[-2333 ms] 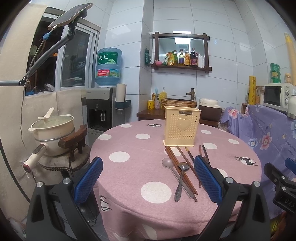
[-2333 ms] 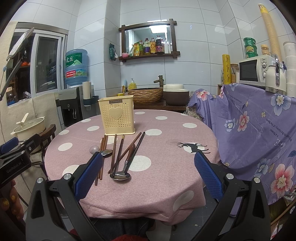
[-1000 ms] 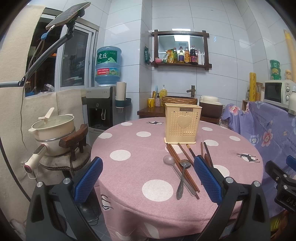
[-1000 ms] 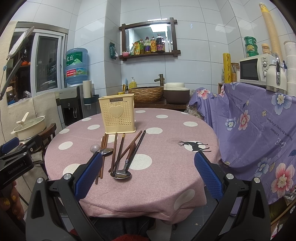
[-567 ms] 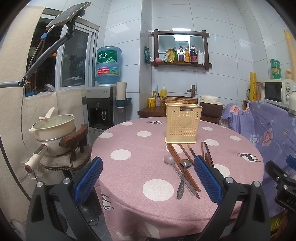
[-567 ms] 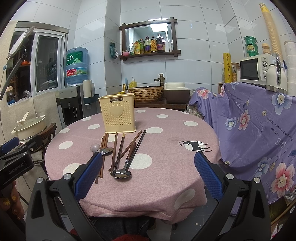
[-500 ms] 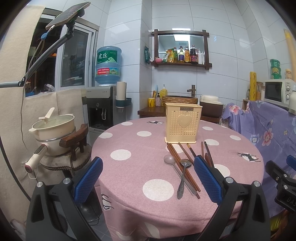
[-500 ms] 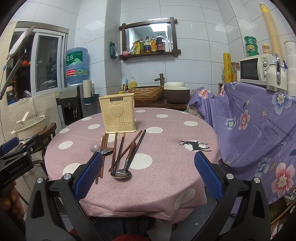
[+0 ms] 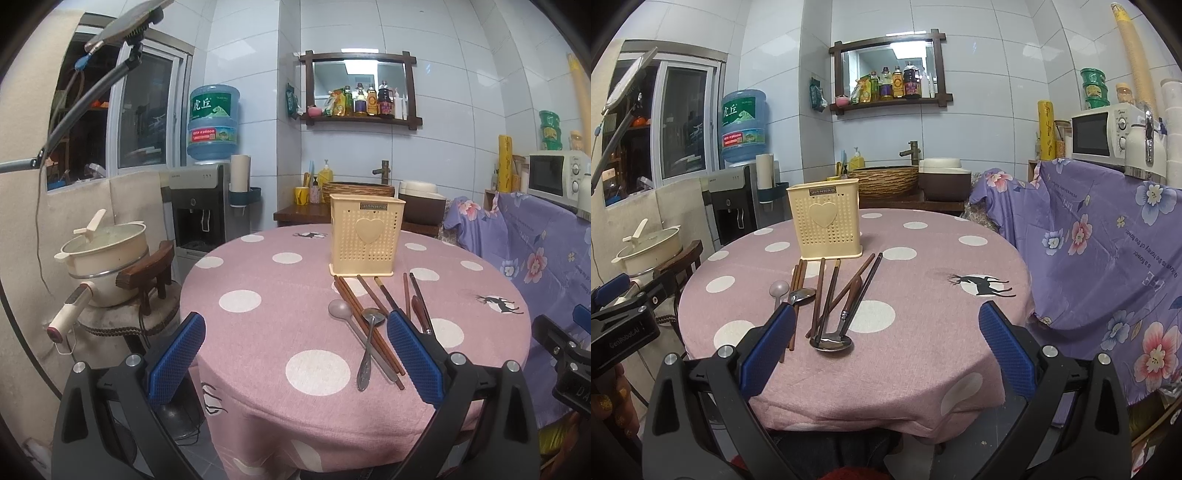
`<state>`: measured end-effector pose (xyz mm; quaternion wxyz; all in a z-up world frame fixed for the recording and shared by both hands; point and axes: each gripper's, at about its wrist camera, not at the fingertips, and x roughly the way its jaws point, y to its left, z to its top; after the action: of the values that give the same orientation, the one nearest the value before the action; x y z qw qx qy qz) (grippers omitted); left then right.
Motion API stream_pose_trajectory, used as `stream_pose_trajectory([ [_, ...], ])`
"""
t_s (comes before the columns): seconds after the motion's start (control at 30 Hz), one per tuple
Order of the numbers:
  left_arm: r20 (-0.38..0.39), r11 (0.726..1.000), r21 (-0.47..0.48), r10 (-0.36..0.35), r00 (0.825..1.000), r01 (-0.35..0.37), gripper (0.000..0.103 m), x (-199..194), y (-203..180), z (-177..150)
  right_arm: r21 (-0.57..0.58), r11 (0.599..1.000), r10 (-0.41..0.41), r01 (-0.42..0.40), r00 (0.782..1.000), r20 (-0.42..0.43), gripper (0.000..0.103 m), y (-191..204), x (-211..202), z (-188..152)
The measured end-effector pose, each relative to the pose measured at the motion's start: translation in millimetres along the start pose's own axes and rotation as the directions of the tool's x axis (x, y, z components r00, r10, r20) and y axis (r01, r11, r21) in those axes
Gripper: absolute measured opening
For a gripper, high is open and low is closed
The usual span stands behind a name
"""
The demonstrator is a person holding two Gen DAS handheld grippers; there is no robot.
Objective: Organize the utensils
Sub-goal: 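Close the right tool on the black chopstick while the left tool approaches the clear plastic spoon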
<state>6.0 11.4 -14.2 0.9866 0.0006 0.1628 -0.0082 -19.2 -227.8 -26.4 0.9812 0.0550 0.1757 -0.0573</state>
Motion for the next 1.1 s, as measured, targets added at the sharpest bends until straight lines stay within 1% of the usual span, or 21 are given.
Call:
stream_pose_trajectory([
  [0.03, -0.013, 1.0, 0.003, -0.01, 1.0, 0.01, 0.098, 3.5, 0.2, -1.1, 0.003, 1.0, -0.005, 0.005, 1.0, -0.014, 0.098, -2.1, 5.0, -0.2],
  [0.1, -0.064, 0.999, 0.008, -0.03, 0.997, 0.031, 0.098, 14.6, 1.1, -3.8, 0.011, 1.0, -0.012, 0.012, 0.999, -0.043, 0.098, -6.5, 14.4, -0.9],
  [0.2, -0.127, 0.999, 0.013, -0.033, 0.991, 0.035, 0.092, 31.8, 6.6, -8.9, 0.016, 1.0, -0.024, 0.026, 0.996, -0.084, 0.098, -12.5, 29.9, -1.5],
  [0.33, -0.184, 0.999, 0.024, -0.04, 0.982, 0.045, 0.09, 49.4, 8.6, -8.4, 0.031, 0.999, -0.005, 0.01, 0.987, -0.163, 0.098, -20.7, 54.7, 0.5],
  [0.47, -0.251, 0.996, 0.026, -0.074, 0.965, 0.083, 0.088, 70.4, 11.0, -3.7, 0.011, 1.0, 0.019, -0.017, 0.974, -0.226, 0.098, -19.0, 77.8, 3.1],
  [0.53, -0.283, 0.994, 0.036, -0.087, 0.955, 0.102, 0.085, 82.3, 9.9, 0.2, -0.011, 1.0, 0.019, -0.022, 0.968, -0.252, 0.098, -17.6, 87.7, 5.4],
  [0.67, -0.326, 0.991, 0.043, -0.104, 0.94, 0.125, 0.079, 101.3, 5.7, 4.9, -0.035, 0.999, 0.015, -0.026, 0.96, -0.28, 0.098, -16.3, 107.9, 11.6],
  [0.77, -0.35, 0.989, 0.057, -0.111, 0.93, 0.14, 0.075, 114.7, 2.7, 8.1, -0.053, 0.998, 0.014, -0.033, 0.946, -0.325, 0.098, -14.1, 128.2, 17.1],
  [0.9, -0.373, 0.985, 0.068, -0.121, 0.92, 0.157, 0.073, 129.2, -0.8, 12.5, -0.064, 0.997, 0.025, -0.052, 0.931, -0.364, 0.092, -10.3, 158.1, 29.6],
  [0.93, -0.381, 0.984, 0.071, -0.123, 0.916, 0.162, 0.072, 133.9, -1.7, 14.5, -0.065, 0.996, 0.029, -0.057, 0.928, -0.371, 0.089, -8.9, 165.6, 33.0],
  [1.0, -0.394, 0.983, 0.063, -0.136, 0.909, 0.174, 0.071, 141.7, -1.9, 18.6, -0.041, 0.996, 0.056, -0.078, 0.918, -0.393, 0.086, -7.8, 184.0, 41.5],
  [1.03, -0.397, 0.982, 0.059, -0.14, 0.907, 0.178, 0.071, 144.8, -2.6, 19.7, -0.02, 0.996, 0.073, -0.089, 0.908, -0.412, 0.083, -8.0, 195.2, 45.7],
  [1.07, -0.401, 0.983, 0.052, -0.143, 0.905, 0.179, 0.071, 148.7, -2.3, 22.1, 0.003, 0.995, 0.09, -0.098, 0.898, -0.43, 0.078, -8.7, 204.8, 49.0],
  [1.1, -0.401, 0.983, 0.047, -0.144, 0.905, 0.177, 0.071, 151.6, -2.2, 24.1, 0.034, 0.993, 0.114, -0.11, 0.885, -0.452, 0.075, -8.9, 217.4, 53.0],
])
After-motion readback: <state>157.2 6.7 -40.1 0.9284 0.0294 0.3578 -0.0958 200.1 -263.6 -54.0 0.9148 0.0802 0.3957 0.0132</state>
